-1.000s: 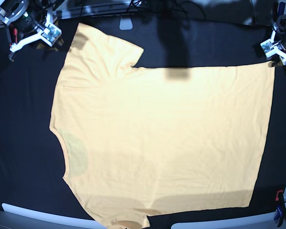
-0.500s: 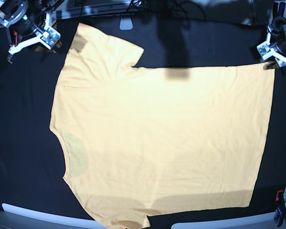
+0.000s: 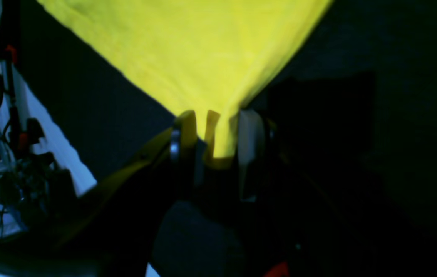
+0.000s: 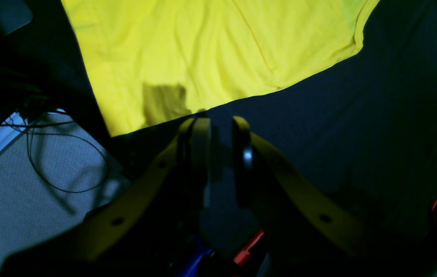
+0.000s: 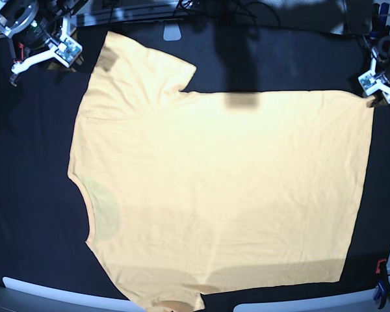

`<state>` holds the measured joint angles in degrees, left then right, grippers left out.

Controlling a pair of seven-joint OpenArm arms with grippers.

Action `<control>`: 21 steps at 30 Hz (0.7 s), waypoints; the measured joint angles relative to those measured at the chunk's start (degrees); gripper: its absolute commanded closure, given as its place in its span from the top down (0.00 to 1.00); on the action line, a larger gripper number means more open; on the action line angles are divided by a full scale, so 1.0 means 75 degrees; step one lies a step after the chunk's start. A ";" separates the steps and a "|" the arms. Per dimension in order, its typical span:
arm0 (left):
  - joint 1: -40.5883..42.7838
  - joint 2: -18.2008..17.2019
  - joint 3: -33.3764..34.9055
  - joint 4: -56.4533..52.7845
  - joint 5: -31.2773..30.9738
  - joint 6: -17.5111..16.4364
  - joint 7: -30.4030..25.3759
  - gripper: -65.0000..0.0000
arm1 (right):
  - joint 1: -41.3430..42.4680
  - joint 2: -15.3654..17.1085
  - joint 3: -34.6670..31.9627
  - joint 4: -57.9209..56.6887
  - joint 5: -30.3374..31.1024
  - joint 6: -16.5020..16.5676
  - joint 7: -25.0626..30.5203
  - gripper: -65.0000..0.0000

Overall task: Layout the t-shirt on the table in an organized manner, then fold the t-shirt properly
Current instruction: 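Lift the shoulder corners and pull them apart to stretch the shirt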

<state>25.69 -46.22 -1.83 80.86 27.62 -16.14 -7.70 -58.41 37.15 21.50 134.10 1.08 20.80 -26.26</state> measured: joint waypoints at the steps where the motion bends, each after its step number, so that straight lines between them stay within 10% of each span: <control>1: -0.0003 0.0000 0.0000 -0.0079 -0.0020 0.0009 -0.0140 0.26 | 0.0003 0.0000 0.0000 0.0000 0.0000 0.0003 0.0000 0.15; 8: 0.0000 0.0108 -0.0015 -0.0160 -0.0023 -0.0143 -0.0679 0.24 | 0.0000 0.0000 0.0000 0.0000 0.0000 0.0003 0.0000 0.15; 11: -0.0003 0.0102 -0.0015 -0.0160 -0.0015 -0.0335 -0.0711 0.04 | 0.0000 0.0000 0.0000 0.0000 -0.0003 0.0000 -0.0003 0.16; 21: 0.0000 0.0125 -0.0012 -0.0163 0.0029 -0.0344 -0.0717 0.00 | 0.0003 0.0003 0.0000 0.0000 -0.1475 0.0189 0.0501 0.44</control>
<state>25.69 -45.28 -1.91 79.64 27.83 -18.72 -13.08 -58.39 37.17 21.50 134.10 -9.98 22.22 -22.50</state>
